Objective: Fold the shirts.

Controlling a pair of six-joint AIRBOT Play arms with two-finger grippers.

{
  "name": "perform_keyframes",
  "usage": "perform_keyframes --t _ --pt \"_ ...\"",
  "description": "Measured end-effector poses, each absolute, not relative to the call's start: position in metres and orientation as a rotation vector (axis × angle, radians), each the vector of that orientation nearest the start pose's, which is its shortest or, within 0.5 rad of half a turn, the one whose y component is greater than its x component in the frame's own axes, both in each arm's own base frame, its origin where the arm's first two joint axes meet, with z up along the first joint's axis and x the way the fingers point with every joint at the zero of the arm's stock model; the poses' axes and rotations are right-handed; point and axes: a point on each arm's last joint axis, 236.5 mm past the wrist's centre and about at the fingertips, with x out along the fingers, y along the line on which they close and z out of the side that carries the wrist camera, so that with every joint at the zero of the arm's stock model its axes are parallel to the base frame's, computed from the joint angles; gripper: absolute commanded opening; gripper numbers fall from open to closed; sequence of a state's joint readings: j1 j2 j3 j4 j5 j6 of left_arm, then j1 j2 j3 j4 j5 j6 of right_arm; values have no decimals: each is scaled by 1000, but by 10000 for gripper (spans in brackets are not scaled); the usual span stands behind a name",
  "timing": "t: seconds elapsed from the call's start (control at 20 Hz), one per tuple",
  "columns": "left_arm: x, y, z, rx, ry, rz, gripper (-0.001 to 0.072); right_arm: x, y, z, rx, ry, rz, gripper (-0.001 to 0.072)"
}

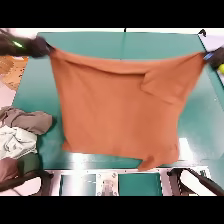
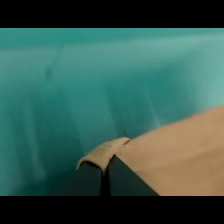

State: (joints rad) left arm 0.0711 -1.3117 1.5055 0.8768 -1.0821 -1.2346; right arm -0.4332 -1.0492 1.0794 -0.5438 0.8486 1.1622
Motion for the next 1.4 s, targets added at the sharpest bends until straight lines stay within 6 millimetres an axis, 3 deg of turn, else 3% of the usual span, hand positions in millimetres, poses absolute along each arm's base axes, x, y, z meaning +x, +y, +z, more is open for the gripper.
perform_keyframes --t 0.1,0.2,0.3,0.4,0.6,0.8,1.2,1.4 --pt "495 -105 128 -369 836 -496 27 468 -40 127 758 577 139 14" --pt "519 -105 87 -424 877 -484 26 498 -44 90 818 635 133 15" --pt "541 -104 65 -459 882 -472 26 530 -50 73 865 646 146 14" --pt "562 -101 56 -478 856 -454 26 557 -51 71 895 644 176 14" --pt "582 -95 43 -483 832 -426 27 583 -56 69 896 641 202 13" --pt "568 -92 17 -408 931 -439 27 568 -58 44 792 769 213 12" --pt "506 -107 -43 -348 1208 -495 27 490 -78 -32 573 1145 103 13" --pt "492 -109 -56 -349 1264 -489 27 462 -76 -61 561 1254 75 13"
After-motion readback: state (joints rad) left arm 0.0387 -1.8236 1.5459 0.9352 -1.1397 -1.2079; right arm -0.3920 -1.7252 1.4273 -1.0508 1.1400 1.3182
